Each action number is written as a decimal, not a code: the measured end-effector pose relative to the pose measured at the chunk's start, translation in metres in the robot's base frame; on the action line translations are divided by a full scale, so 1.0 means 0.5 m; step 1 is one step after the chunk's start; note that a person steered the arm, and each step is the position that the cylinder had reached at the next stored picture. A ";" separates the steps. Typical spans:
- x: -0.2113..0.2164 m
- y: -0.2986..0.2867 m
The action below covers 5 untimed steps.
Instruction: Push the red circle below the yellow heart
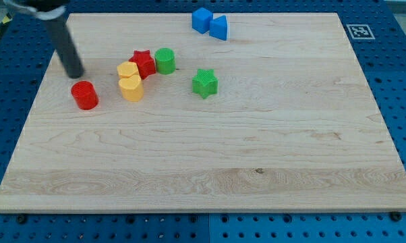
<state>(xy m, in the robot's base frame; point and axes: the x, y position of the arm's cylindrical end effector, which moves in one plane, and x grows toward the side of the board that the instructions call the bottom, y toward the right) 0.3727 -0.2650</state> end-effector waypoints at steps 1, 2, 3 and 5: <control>0.019 -0.054; 0.022 -0.054; 0.056 -0.023; 0.095 0.112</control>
<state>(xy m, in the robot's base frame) 0.4204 -0.2091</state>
